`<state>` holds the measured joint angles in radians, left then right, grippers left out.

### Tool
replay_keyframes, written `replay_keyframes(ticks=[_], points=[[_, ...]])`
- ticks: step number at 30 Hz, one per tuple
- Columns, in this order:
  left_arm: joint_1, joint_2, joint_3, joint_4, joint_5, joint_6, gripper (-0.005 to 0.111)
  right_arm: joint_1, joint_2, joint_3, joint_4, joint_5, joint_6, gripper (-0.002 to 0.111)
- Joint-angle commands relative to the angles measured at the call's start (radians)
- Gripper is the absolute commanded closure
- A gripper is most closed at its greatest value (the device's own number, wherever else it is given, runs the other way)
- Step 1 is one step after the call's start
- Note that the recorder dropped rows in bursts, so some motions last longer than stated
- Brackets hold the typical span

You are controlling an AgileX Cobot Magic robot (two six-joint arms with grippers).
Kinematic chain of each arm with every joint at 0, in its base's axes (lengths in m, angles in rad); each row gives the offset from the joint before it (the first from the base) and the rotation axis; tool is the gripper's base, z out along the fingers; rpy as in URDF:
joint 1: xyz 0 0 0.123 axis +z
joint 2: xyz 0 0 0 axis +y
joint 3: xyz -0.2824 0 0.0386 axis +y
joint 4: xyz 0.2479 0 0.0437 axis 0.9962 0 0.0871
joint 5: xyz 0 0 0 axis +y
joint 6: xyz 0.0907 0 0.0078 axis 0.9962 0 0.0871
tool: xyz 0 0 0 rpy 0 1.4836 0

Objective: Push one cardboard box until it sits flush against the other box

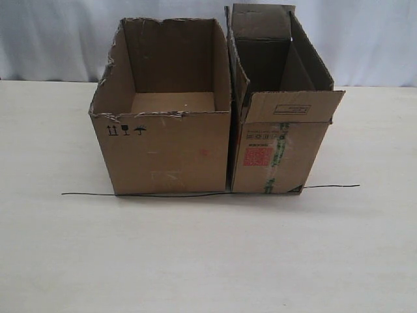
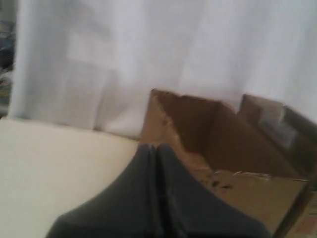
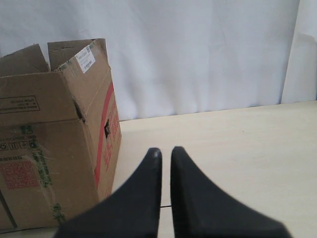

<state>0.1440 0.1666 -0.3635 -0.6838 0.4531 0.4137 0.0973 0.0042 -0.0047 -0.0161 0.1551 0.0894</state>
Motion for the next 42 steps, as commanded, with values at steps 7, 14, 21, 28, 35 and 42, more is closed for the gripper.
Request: replay_keyframes(ticks=[7, 14, 21, 28, 35, 42], points=[[0.007, -0.064, 0.293, 0.579, -0.453, -0.561, 0.107, -0.002, -0.004, 0.005, 0.002, 0.004, 0.002, 0.103], [0.000, -0.167, 0.363, 0.723, -0.437, -0.561, 0.107, -0.002, -0.004, 0.005, 0.002, 0.004, 0.002, 0.103], [-0.043, -0.167, 0.363, 0.733, -0.437, -0.565, 0.107, -0.002, -0.004, 0.005, 0.002, 0.004, -0.001, 0.103], [-0.089, -0.167, 0.363, 0.731, -0.437, -0.561, 0.107, -0.002, -0.004, 0.005, 0.002, 0.004, -0.001, 0.103], [-0.174, -0.167, 0.363, 0.735, -0.376, -0.537, 0.107, -0.002, -0.004, 0.005, 0.002, 0.004, 0.002, 0.103], [-0.132, -0.167, 0.363, 0.706, -0.353, -0.550, 0.107, -0.002, -0.004, 0.005, 0.002, 0.004, 0.002, 0.103]])
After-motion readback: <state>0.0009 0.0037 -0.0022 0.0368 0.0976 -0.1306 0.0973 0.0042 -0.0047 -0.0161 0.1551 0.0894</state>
